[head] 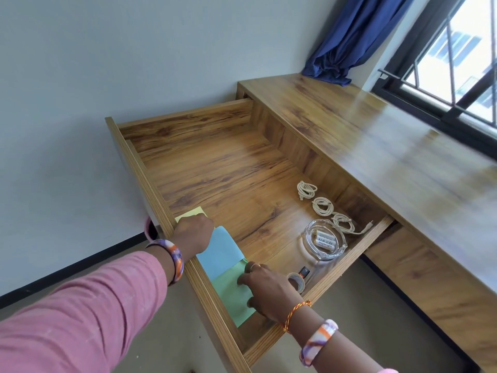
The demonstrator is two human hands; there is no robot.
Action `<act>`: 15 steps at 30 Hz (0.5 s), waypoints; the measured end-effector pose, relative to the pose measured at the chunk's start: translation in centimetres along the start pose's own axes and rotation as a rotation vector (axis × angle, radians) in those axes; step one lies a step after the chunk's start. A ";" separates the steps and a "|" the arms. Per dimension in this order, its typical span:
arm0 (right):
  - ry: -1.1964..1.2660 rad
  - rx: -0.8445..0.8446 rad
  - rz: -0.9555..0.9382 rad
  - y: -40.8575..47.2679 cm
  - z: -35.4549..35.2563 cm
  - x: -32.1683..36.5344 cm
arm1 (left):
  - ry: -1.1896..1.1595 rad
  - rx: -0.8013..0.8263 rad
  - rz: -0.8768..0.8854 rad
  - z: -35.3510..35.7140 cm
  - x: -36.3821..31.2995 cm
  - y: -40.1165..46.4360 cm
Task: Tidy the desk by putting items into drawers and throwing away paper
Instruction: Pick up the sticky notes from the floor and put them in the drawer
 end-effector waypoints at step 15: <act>0.207 -0.295 0.029 -0.8 -1.5 0.0 | -0.956 -0.350 -0.728 -0.7 4.5 -3.0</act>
Point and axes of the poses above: each hand's wrist, its own y-axis towards the middle knuckle, its own z-axis out of the palm, x = y × z, the point moved 1 cm from there along y, towards the middle knuckle, and after that the axes turned 2 degrees about z, right-handed, at the moved point
